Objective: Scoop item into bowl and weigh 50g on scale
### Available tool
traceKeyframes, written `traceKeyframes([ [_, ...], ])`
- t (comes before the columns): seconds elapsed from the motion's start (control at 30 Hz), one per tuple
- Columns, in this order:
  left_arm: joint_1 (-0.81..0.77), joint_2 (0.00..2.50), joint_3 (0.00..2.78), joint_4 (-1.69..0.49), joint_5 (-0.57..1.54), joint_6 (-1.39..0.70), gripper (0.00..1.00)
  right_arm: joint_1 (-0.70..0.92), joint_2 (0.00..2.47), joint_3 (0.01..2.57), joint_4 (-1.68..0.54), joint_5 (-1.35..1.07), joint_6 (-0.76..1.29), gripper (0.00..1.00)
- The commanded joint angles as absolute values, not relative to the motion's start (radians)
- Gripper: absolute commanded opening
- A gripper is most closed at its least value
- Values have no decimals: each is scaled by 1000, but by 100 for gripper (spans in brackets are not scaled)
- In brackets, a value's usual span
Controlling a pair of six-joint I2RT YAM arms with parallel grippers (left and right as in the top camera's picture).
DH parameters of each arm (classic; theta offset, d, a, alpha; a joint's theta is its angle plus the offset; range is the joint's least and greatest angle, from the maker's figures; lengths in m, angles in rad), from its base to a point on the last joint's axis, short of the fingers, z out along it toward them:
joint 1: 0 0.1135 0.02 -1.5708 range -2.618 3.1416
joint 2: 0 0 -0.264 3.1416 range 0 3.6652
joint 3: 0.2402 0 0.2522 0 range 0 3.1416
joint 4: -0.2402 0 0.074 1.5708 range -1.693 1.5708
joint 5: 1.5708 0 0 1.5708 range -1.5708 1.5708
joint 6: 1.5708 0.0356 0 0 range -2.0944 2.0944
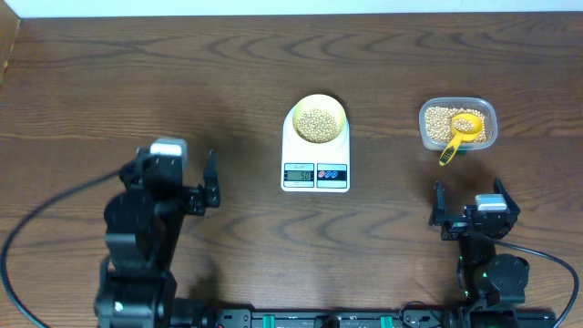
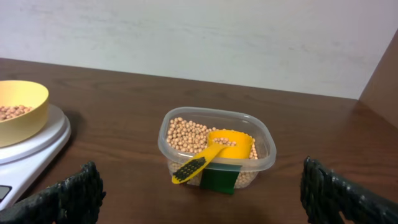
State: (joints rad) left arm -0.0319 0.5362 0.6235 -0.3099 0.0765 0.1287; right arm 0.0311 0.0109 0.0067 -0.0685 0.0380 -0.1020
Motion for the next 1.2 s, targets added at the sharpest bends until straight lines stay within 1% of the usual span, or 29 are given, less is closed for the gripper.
traceKeyframes([
  [0.0,23,424,509,-234,128,131,98,36,5,5,-72,46,-91,99],
  [0.2,86,254,349,-120,142,69,98,36,5,5,-72,46,-91,99],
  [0.53,89,51,136,65,142,70,98,36,5,5,-72,46,-91,99],
  [0.7,89,33,56,170,141,70,98,36,5,5,-72,46,-91,99],
  [0.93,89,19,3,243,119,71,98,36,5,5,-72,46,-91,99],
  [1.17,101,1,4,238,114,78,98,36,5,5,-72,46,-91,99],
])
